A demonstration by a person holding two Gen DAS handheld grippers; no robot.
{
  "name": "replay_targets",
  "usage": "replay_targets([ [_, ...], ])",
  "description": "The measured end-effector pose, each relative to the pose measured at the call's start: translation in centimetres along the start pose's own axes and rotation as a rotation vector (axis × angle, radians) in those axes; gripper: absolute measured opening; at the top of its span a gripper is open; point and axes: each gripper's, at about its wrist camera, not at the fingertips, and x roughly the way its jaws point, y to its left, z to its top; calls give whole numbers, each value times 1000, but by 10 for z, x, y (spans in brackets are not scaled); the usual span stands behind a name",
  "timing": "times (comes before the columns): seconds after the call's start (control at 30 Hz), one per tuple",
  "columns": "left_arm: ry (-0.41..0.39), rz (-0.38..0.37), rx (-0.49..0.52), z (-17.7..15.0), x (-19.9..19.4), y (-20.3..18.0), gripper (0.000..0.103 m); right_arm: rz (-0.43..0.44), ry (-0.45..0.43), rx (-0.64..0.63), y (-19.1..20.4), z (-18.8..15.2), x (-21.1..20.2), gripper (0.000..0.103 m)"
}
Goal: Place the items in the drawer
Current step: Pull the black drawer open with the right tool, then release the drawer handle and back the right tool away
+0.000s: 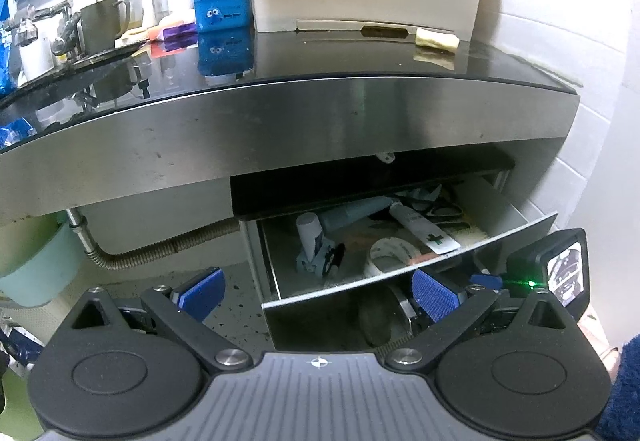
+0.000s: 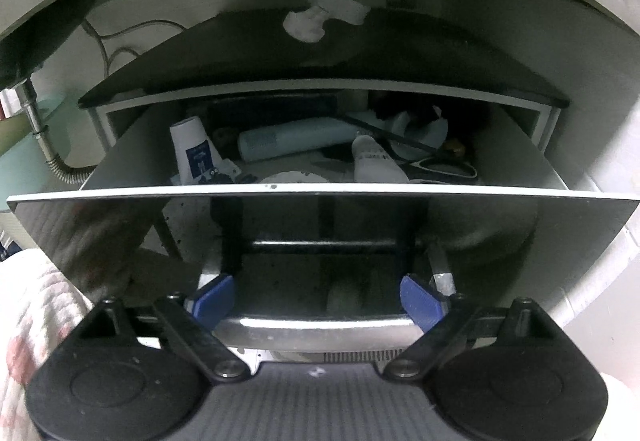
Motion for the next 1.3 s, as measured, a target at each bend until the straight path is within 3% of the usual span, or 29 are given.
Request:
replay_targets([
  [0.57,0,5,-28,-6,-2,10,101,16,101,10,1,-5,-12,92],
  [1.3,14,-4,-36,-7,0,12,101,43,190,14,-3,13,-3,92],
])
